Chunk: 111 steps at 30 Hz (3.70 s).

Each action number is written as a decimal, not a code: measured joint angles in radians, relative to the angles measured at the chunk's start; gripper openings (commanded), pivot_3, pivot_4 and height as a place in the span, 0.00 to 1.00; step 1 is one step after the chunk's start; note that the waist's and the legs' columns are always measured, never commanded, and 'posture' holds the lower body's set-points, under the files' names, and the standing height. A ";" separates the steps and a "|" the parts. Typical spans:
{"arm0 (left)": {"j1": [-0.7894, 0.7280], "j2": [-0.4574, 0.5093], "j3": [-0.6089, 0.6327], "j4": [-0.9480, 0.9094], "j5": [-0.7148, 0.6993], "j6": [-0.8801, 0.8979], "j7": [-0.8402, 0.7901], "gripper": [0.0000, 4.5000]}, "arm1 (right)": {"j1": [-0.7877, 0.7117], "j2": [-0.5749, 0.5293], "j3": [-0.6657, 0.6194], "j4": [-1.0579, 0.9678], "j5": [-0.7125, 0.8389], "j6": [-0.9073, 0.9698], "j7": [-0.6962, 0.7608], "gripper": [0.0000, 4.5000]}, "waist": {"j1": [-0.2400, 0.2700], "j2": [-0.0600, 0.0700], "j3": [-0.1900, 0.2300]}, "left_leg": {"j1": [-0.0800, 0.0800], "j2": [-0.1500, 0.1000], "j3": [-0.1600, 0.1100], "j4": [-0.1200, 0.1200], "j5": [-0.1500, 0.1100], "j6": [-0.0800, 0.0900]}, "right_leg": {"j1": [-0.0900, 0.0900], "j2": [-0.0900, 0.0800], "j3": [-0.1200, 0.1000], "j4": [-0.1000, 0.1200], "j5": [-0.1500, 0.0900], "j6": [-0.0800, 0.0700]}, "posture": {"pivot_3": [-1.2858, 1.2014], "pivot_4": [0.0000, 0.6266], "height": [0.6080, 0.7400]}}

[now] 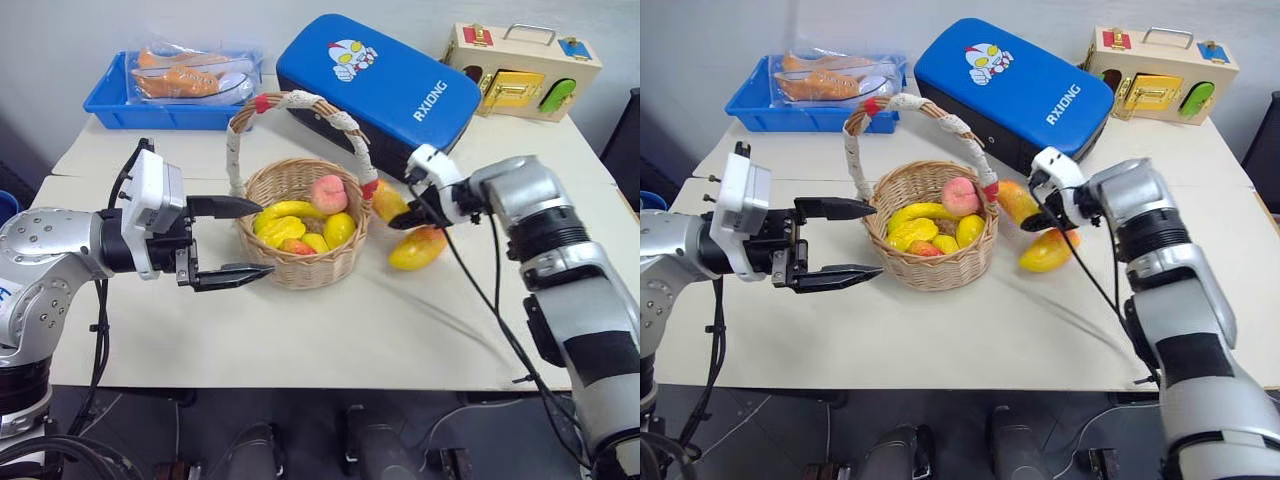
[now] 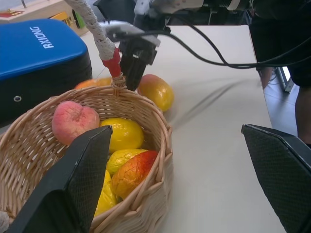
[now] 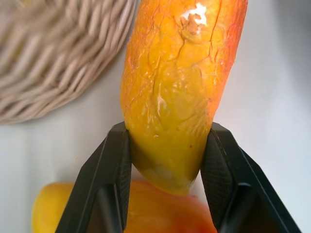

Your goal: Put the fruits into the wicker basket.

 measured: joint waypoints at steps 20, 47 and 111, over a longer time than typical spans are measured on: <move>0.161 -0.046 0.126 0.376 0.063 -0.257 -0.184 1.00 | 0.360 -0.166 -0.164 -1.005 0.383 0.359 0.095 0.35 | -0.006 0.000 0.000 | 0.011 0.001 -0.001 -0.002 -0.001 -0.002 | 0.008 0.001 0.000 0.000 0.000 0.000 | 0.52 0.24 1.00; 0.187 -0.054 0.113 0.161 0.025 -0.215 -0.150 1.00 | 0.993 -0.226 -0.606 -1.064 0.440 -0.062 -0.034 0.99 | 0.036 -0.004 -0.002 | 0.011 -0.001 -0.004 -0.003 -0.005 0.004 | 0.016 0.000 -0.002 -0.013 0.000 0.001 | 0.52 0.24 1.00; 0.364 -0.075 0.243 0.050 -0.079 -0.103 0.010 1.00 | 0.279 0.312 -0.201 -0.900 0.574 0.510 -0.586 0.65 | -0.001 -0.002 -0.001 | 0.016 0.000 -0.007 -0.016 0.001 0.000 | 0.019 0.000 -0.002 -0.023 0.007 -0.001 | 0.52 0.24 1.00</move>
